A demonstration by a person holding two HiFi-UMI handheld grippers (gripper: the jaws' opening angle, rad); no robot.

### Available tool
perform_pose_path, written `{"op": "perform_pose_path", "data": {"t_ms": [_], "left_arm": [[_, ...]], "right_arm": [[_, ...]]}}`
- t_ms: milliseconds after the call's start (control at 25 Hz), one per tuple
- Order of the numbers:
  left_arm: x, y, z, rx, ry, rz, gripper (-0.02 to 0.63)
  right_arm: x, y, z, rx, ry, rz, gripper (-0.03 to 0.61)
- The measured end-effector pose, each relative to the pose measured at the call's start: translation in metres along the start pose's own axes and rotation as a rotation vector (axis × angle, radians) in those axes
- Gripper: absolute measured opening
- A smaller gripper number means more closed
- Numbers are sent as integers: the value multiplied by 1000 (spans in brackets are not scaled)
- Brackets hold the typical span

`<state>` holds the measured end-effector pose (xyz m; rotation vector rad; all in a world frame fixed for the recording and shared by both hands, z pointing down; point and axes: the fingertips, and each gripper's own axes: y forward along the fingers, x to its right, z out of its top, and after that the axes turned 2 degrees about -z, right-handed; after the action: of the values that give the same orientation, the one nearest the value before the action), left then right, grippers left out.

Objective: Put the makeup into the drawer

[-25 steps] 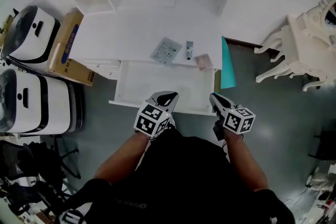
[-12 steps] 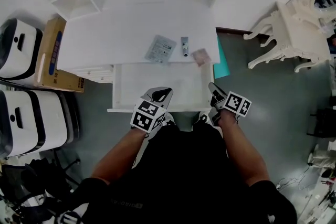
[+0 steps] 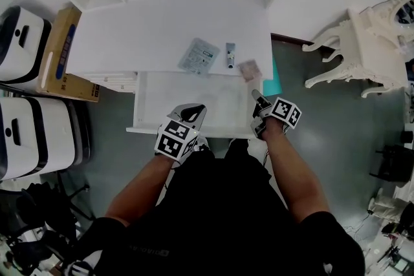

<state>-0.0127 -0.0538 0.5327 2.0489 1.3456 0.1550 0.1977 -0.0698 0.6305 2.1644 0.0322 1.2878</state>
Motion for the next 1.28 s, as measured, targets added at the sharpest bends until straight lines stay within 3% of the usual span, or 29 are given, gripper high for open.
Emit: {"op": "perform_pose_path", "data": {"t_ms": [200,320,560,720,1280], "left_arm": [[-8,1,2,-8,-21,30,11],[-12,3,5,-10,-36,52,11],[-14,9,11,-23,-56,68,11],[-17,10,12,-33,-65,81,11],[-22,15,14,-34,-85,89,11]], "right_arm": [[7,27,11,3,73,12,42],[7,39,14,7,113,30,105],[17,53,12,19,221,60,163],[21,63,17,28,277,89,164],[18,64,17,10,259,100,95]]}}
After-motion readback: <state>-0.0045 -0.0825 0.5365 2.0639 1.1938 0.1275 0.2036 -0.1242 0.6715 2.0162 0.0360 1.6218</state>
